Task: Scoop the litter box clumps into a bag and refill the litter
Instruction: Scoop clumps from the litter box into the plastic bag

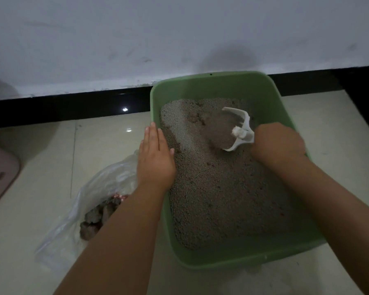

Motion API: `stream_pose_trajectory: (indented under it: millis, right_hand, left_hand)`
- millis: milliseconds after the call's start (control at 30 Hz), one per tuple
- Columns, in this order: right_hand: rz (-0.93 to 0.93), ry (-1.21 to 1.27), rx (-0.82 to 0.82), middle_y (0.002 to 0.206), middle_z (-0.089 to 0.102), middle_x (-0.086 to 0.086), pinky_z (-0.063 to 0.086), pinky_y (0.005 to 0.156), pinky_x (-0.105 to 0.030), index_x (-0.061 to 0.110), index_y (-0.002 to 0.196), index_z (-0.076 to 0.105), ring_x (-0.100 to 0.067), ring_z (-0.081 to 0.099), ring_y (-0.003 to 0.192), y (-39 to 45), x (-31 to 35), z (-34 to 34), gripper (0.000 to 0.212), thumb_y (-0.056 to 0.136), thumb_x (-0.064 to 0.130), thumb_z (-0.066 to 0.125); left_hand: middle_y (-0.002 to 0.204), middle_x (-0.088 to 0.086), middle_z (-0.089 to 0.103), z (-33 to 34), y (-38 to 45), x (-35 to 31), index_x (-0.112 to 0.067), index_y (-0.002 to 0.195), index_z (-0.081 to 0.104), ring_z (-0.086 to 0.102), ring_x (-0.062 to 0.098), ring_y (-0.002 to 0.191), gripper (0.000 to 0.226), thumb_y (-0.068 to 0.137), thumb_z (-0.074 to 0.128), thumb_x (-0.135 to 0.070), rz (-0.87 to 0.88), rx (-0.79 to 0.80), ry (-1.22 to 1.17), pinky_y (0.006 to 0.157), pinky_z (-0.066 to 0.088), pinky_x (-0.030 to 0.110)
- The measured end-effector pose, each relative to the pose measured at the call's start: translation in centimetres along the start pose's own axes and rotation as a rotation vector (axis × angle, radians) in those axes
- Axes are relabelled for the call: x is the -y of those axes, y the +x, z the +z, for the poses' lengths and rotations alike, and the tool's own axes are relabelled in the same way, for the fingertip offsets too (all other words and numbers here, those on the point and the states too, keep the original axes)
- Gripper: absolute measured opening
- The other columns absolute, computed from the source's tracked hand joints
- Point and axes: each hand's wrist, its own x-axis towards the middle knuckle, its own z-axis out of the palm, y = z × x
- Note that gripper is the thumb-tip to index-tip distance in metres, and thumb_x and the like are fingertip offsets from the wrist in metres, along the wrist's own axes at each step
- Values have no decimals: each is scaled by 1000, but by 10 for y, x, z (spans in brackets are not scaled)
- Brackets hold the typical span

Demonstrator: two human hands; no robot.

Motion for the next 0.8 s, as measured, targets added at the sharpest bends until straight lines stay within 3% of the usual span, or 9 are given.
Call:
stream_pose_trajectory:
  millis: [100, 200, 333, 433, 567, 800]
  right_hand:
    - [-78, -122, -51, 77, 47, -8, 50, 75, -34, 3, 101, 61, -26, 57, 82, 7, -6, -1, 19, 91, 11, 47]
    - [-169, -79, -26, 86, 55, -11, 48, 69, -32, 8, 90, 59, -22, 51, 75, 24, -14, 10, 13, 92, 15, 47]
    - [-256, 19, 33, 87, 53, -13, 42, 71, -32, 7, 89, 56, -21, 49, 76, 40, -6, 28, 27, 98, 27, 41]
    - [-312, 81, 17, 99, 60, -20, 37, 70, -30, 6, 91, 54, -23, 48, 79, 49, 8, 33, 29, 98, 29, 40]
    - [-343, 176, -14, 109, 61, -23, 32, 69, -27, -4, 108, 56, -33, 57, 97, 56, 21, 50, 36, 98, 27, 41]
    - [-407, 373, -91, 100, 61, -25, 40, 76, -34, -6, 101, 58, -33, 57, 91, 52, 36, 67, 32, 96, 23, 44]
  left_hand:
    - [155, 16, -14, 1, 0, 1, 2, 146, -3, -11, 24, 145, 58, 101, 24, -22, 0, -13, -27, 116, -7, 29]
    - [155, 16, -14, 0, -1, -2, 1, 146, -4, -12, 24, 145, 59, 101, 24, -23, -6, -9, -47, 116, -8, 28]
    - [155, 15, -16, -2, 0, -3, 0, 146, -6, -14, 24, 144, 59, 101, 22, -26, -1, 9, -33, 115, -9, 28]
    - [155, 15, -17, -2, 1, -2, -1, 146, -6, -14, 25, 144, 59, 101, 23, -25, -8, 14, -33, 115, -9, 29]
    - [155, 15, -17, -2, 3, -1, -2, 147, -6, -14, 24, 144, 58, 101, 24, -24, -8, 24, -40, 116, -8, 29]
    - [154, 14, -19, -2, 4, 2, -2, 147, -6, -15, 23, 144, 59, 101, 24, -24, -36, 31, -26, 116, -8, 29]
